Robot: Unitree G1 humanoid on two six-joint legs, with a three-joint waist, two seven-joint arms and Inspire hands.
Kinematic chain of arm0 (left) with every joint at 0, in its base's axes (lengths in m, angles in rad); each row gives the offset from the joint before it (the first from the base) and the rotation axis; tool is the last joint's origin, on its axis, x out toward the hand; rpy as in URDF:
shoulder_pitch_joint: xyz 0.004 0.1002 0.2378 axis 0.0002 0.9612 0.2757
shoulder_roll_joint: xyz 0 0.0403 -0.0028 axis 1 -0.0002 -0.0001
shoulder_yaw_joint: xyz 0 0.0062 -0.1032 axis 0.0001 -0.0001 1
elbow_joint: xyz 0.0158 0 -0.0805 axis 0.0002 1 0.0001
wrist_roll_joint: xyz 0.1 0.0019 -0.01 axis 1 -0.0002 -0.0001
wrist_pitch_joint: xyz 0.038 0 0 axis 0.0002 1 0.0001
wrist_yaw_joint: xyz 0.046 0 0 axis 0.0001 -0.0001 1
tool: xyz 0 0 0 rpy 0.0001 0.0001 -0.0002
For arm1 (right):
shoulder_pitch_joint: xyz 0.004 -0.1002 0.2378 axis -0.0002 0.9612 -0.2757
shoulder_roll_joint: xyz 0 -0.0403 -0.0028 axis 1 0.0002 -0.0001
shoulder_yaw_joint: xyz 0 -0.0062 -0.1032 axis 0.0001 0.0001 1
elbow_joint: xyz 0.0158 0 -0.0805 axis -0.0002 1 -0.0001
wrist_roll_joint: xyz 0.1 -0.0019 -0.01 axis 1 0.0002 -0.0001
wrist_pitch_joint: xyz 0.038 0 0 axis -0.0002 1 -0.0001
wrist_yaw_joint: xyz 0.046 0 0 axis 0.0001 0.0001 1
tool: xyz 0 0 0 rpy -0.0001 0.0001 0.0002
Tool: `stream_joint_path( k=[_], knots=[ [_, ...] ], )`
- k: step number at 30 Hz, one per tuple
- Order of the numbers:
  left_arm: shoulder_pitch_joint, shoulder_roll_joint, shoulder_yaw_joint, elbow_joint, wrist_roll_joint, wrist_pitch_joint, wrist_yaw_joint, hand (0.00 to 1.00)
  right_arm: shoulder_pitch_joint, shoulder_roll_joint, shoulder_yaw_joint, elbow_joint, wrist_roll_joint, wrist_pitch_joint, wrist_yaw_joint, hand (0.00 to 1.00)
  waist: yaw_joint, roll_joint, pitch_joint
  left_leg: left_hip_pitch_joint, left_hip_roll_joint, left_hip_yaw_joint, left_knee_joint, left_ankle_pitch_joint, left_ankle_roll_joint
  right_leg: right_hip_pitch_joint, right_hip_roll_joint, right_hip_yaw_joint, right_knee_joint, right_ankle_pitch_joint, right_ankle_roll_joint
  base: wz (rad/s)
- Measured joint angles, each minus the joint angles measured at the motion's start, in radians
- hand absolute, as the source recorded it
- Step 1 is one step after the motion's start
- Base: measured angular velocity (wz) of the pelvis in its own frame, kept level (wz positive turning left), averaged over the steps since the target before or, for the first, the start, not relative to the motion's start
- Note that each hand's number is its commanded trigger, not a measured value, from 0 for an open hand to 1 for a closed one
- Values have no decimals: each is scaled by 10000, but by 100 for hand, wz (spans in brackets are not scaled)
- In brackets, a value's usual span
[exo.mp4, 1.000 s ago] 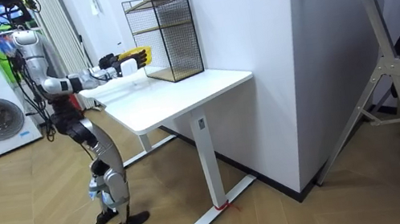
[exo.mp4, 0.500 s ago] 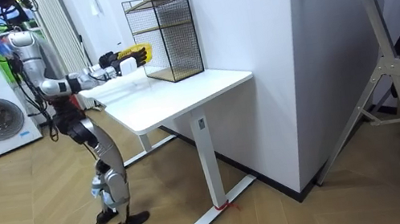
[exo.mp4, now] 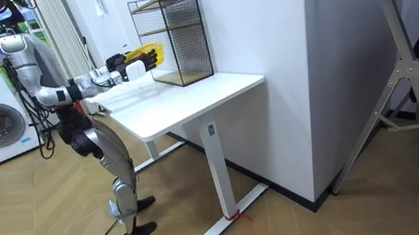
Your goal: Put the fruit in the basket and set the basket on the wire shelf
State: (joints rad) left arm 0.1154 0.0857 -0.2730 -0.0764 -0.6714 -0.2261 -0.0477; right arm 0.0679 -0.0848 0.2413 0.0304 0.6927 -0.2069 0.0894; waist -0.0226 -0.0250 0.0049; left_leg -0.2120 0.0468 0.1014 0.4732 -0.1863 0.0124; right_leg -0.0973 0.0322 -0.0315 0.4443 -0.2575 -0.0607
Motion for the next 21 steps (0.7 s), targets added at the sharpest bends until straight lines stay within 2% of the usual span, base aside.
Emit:
stream_joint_path(
  k=[9, 14, 16, 21],
  knots=[
    [-89, 171, -39, -1, -4, 0, -4, 0, -22, -66, 14, -103, -57, -62, -50, 0, 12, -35, 79, 334, -273, -16, -616, 59, 68, 285, -220, -31, -442, -133, 46, 4],
    [-95, 172, -29, -8, 4, 9, -1, 0, -71, -55, 3, -102, -367, -59, -119, 0, 4, -39, 104, 407, -299, -110, -685, 55, 66, 546, -313, -210, -824, -138, 55, 10],
    [-104, 162, 55, -7, 2, 14, -1, 0, -128, -15, 12, -99, -522, -43, -119, 0, 21, -75, 138, 642, -432, -144, -950, 56, 65, 744, -355, -239, -1004, -155, 64, 7],
    [-167, 147, 116, 3, 89, 25, 160, 0, -397, 3, 12, -18, -944, 59, -182, 0, 21, -98, 178, 968, -531, -218, -1143, 56, 64, 1177, -418, -339, -1354, -162, 76, 6]
  ],
)
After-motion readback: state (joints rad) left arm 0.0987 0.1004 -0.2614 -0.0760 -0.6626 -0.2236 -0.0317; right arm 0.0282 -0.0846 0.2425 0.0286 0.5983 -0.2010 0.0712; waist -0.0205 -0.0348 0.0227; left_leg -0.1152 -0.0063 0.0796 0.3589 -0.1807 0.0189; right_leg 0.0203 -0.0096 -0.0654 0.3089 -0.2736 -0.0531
